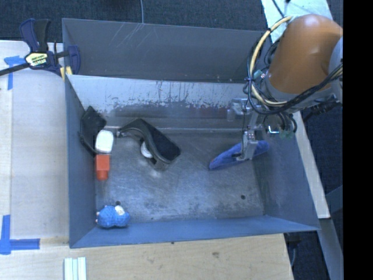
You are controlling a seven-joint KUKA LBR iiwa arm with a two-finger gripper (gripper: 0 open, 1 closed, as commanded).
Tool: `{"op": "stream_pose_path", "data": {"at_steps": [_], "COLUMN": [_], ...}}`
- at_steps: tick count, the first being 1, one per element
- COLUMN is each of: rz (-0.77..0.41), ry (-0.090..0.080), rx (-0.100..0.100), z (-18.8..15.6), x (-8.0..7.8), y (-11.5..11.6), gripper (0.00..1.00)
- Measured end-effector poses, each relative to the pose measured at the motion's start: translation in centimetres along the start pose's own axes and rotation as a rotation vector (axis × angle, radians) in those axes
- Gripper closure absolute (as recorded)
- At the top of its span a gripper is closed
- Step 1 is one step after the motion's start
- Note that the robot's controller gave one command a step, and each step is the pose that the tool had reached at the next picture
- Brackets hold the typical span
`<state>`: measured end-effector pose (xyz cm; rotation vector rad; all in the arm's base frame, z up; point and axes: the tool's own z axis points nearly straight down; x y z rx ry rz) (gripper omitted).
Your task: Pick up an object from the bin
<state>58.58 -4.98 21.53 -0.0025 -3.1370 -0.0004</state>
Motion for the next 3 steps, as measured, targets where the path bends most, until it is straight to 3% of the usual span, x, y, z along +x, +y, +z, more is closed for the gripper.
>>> {"op": "stream_pose_path", "data": {"at_steps": [1, 2, 3], "rz": [-0.234, -0.234, -0.232], "ry": [-0.001, -0.009, -0.017], "rx": [0.001, 0.002, 0.006], "z": [13.0, 12.6, 0.6], "x": [0.3, 0.0, -0.9], "y": [-3.4, -3.3, -6.6], "gripper": [0.00, 1.00, 1.00]}}
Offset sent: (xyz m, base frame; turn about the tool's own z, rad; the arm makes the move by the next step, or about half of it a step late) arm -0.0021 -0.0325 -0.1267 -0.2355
